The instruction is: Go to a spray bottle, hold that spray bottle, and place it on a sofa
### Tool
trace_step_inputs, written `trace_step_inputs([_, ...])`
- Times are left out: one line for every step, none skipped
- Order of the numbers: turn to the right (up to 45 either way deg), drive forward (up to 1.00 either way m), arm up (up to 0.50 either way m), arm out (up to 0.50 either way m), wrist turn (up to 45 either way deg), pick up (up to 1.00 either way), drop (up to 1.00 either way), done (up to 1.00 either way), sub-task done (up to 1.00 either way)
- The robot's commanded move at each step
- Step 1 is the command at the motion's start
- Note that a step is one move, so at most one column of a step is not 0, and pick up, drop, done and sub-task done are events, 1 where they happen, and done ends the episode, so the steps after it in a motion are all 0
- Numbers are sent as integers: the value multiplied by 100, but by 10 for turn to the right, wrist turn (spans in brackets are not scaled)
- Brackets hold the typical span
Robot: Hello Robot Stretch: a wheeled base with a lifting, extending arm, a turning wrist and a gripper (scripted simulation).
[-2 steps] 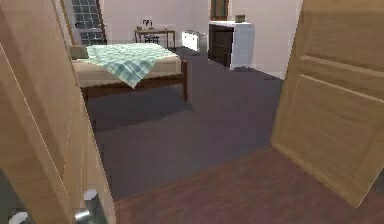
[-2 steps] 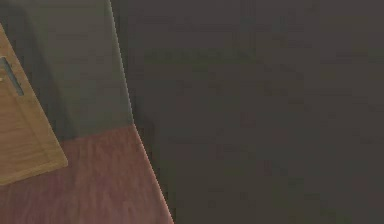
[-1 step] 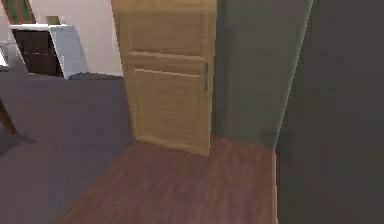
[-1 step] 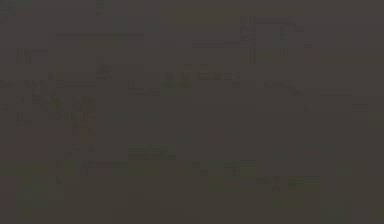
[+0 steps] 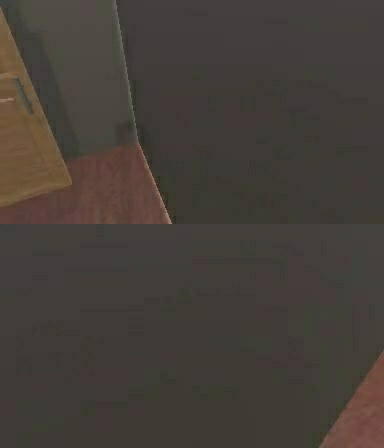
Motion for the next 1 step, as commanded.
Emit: trace_step_inputs([-450,0,0,0,0,0,0,0,0])
